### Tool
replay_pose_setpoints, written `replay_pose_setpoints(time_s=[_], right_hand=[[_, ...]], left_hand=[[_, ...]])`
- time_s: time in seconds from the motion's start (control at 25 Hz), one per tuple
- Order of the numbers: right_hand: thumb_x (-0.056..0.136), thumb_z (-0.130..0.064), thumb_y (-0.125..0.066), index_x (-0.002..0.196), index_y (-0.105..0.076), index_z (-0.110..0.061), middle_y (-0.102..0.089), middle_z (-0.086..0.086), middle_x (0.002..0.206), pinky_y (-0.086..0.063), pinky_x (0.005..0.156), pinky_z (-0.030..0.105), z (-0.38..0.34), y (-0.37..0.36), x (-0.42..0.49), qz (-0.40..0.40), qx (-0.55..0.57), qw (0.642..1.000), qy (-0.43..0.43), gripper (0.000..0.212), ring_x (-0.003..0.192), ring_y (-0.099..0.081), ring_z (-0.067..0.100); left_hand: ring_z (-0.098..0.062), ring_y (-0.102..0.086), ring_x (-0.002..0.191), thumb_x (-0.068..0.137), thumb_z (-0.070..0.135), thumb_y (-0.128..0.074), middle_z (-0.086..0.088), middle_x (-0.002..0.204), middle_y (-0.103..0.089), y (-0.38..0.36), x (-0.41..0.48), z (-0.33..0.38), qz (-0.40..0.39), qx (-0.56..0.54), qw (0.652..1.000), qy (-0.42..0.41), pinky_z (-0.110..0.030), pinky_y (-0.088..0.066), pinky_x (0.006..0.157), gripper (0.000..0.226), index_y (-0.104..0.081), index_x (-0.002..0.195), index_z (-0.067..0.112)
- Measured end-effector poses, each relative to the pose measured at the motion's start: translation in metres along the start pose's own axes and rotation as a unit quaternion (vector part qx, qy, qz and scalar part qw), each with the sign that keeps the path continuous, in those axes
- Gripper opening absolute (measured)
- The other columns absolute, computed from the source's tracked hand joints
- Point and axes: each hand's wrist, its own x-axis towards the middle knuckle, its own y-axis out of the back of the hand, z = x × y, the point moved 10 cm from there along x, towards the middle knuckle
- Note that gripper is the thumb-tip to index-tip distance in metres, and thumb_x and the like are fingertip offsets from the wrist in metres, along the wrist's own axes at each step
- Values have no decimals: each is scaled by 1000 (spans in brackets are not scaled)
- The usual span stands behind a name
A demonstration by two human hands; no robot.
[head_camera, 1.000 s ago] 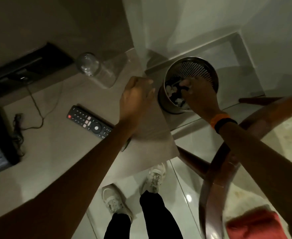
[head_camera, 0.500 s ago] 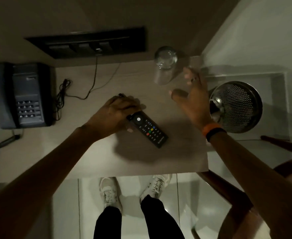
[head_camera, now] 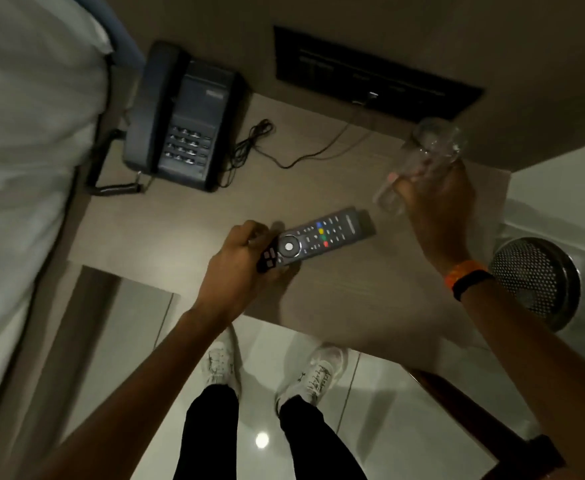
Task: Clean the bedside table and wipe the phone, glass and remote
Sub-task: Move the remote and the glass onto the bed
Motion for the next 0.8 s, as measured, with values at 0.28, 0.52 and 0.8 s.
replay_pose_setpoints(time_s=[0.28, 0.52, 0.8], right_hand=[[70, -50, -71, 112, -63, -17, -70, -7, 95, -56, 73, 18, -171, -172, -117, -294, 65, 952, 58, 54, 84, -69, 0], [73, -48, -74, 125, -65, -23, -68, -14, 82, -53, 73, 20, -329, -339, -279, -545, 100, 828, 88, 58, 78, -67, 3], [68, -62, -69, 105, -69, -21, -68, -5, 101, -52, 80, 32, -450, -495, -428, -595, -52, 775, 208, 55, 90, -66, 16]], left_hand=[[-3, -60, 94, 85, 23, -79, 7, 111, -51, 170, -183, -114, 318, -267, 854, 314, -37, -60, 53, 44, -64, 126, 25], [-9, -59, 95, 87, 40, -73, 0, 108, -50, 318, -359, -190, 514, -167, 699, 469, -14, -55, 68, 41, -62, 126, 32], [-25, -71, 81, 75, 61, -71, -6, 93, -71, 378, -507, -307, 572, -140, 554, 589, -44, -62, 70, 39, -74, 104, 36]])
